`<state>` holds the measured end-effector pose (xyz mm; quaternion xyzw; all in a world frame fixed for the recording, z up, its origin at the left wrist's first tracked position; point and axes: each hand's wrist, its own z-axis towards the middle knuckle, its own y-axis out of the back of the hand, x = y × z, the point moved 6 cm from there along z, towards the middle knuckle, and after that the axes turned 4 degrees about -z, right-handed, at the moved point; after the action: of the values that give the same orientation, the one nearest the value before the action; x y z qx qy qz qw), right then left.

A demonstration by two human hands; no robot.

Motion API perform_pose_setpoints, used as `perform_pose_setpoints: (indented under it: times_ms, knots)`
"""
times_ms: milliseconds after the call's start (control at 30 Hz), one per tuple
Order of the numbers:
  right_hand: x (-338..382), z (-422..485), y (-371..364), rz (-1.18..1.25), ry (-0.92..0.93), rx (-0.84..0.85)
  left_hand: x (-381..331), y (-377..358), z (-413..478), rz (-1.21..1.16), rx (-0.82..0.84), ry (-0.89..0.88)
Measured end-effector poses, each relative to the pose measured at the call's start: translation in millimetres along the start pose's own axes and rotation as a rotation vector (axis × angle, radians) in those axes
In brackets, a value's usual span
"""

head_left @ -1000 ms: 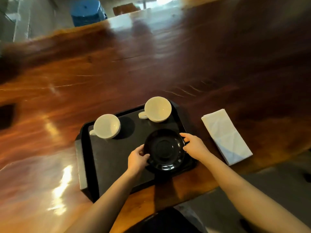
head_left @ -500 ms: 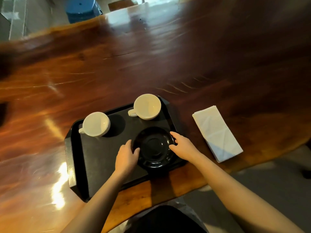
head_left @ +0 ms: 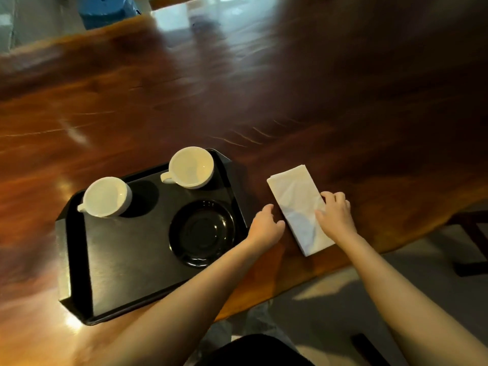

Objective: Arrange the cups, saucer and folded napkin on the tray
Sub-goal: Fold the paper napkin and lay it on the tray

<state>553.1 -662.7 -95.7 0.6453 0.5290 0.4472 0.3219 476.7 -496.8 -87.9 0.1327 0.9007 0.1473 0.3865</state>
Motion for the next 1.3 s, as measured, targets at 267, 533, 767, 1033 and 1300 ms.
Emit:
perform_pose_setpoints:
  times_ms: [267, 533, 767, 1033, 1300]
  knots:
    - [-12, -6, -12, 0.388, -0.114, 0.009, -7, -15, 45, -0.336, -0.183, 0.239]
    - [-12, 30, -5, 0.637, -0.109, 0.244, -21, -11, 54, -0.364, -0.083, 0.111]
    - [-16, 48, 9, 0.644, 0.023, 0.389, -32, 2, 66, -0.213, -0.001, 0.029]
    - [-16, 68, 23, 0.662, 0.069, 0.404, -47, 11, 83, -0.299, 0.113, 0.059]
    - [-18, 72, 26, 0.283, -0.028, 0.064, -43, -26, 16, 0.351, -0.476, -0.448]
